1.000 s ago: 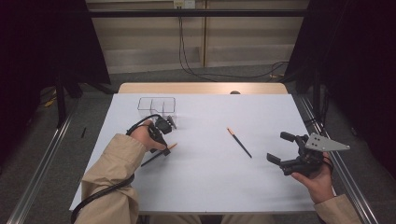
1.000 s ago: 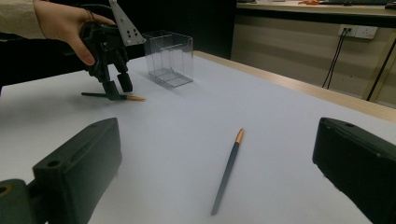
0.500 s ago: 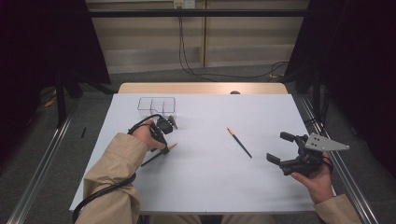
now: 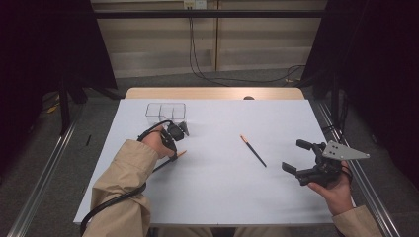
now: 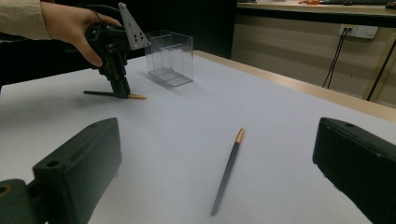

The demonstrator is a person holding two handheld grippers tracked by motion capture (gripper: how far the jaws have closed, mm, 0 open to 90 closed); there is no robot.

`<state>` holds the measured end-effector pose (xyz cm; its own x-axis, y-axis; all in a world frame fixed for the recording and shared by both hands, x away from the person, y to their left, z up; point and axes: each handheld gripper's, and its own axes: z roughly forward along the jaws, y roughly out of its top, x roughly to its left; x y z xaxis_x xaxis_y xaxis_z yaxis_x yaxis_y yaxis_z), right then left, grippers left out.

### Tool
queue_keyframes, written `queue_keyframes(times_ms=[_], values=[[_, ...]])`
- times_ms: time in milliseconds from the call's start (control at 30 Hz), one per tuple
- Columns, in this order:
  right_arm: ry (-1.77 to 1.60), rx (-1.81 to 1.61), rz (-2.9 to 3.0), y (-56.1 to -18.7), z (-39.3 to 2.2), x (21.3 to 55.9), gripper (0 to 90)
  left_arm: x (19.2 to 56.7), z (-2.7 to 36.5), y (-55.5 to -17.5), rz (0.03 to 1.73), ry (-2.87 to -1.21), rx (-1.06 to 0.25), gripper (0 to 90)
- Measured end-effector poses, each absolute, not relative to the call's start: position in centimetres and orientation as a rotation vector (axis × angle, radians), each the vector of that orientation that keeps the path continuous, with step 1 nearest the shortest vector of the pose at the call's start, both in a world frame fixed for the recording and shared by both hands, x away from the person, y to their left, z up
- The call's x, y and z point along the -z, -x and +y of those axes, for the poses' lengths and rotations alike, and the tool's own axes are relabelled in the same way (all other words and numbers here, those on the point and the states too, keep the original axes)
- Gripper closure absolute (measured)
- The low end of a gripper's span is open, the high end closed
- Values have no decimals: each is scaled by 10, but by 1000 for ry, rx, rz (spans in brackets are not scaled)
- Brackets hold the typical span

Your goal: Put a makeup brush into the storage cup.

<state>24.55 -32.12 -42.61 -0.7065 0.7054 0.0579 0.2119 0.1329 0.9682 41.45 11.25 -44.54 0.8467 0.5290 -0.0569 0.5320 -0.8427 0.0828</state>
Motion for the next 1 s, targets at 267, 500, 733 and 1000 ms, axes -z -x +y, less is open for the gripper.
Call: queue_keyframes(times_ms=[267, 500, 733, 1000], values=[[-877, -1597, 2008, -246, -321, 426, 7, 445, 108, -415, 861, -2955, 35, 837], [-880, -1599, 2003, -246, -321, 427, 8, 445, 111, -414, 859, -2931, 35, 839], [-878, -1597, 2008, -246, -321, 427, 7, 442, 111, -414, 861, -2911, 39, 838], [-879, -1597, 2006, -246, -321, 427, 7, 434, 112, -416, 881, -2830, 25, 839]])
